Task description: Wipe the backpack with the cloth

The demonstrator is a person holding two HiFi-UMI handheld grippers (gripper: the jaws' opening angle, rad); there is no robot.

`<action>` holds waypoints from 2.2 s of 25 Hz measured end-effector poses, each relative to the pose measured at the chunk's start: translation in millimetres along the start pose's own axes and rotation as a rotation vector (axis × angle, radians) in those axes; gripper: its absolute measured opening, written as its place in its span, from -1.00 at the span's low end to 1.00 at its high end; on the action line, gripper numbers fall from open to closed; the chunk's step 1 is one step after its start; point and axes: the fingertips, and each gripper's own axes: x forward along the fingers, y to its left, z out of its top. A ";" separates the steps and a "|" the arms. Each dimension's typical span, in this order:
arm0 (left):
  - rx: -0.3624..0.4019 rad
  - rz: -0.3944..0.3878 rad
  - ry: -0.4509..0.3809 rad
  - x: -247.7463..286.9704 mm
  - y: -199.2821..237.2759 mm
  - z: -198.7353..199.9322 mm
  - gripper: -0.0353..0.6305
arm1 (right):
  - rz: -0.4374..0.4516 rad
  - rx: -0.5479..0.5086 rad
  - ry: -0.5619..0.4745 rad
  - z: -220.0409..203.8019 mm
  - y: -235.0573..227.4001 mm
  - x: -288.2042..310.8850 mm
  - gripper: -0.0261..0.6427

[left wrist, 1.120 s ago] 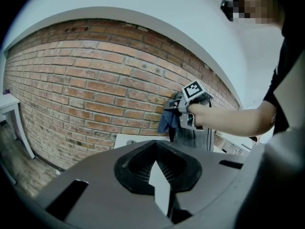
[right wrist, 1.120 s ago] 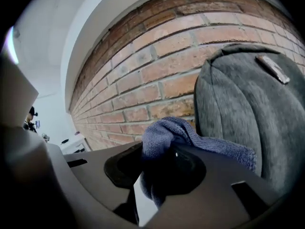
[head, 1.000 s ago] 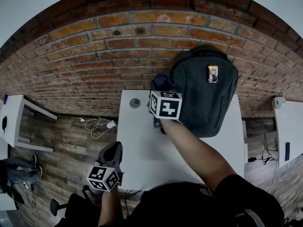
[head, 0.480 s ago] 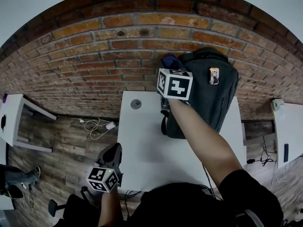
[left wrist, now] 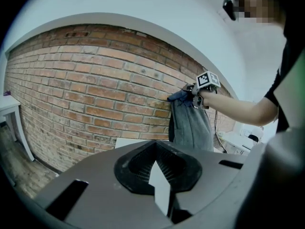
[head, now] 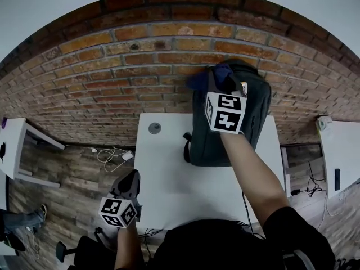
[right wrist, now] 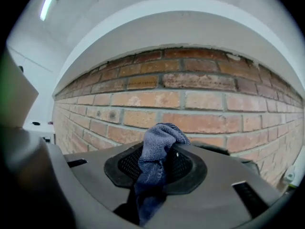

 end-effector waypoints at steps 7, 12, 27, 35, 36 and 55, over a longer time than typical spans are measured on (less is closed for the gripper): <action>0.044 0.007 -0.025 2.7 -16.7 21.5 -0.90 | -0.153 -0.021 -0.069 11.6 -100.9 -57.0 -0.61; 0.069 -0.010 -0.050 6.9 -46.1 34.4 -0.90 | -0.222 0.035 -0.078 4.9 -167.1 -108.1 -0.61; 0.163 -0.154 -0.044 5.3 -200.6 12.7 -0.90 | -0.223 -0.076 -0.038 -49.7 -249.5 -306.1 -0.61; 0.164 -0.139 -0.028 -35.9 -262.5 -27.3 -0.90 | -0.160 -0.151 0.008 -98.9 -242.7 -407.7 -0.61; 0.159 -0.133 -0.025 -41.4 -267.1 -32.6 -0.90 | -0.149 -0.146 0.015 -103.3 -241.6 -417.2 -0.61; 0.183 -0.148 -0.041 -119.2 -288.4 -63.7 -0.90 | -0.142 -0.090 0.056 -125.9 -215.6 -528.9 -0.61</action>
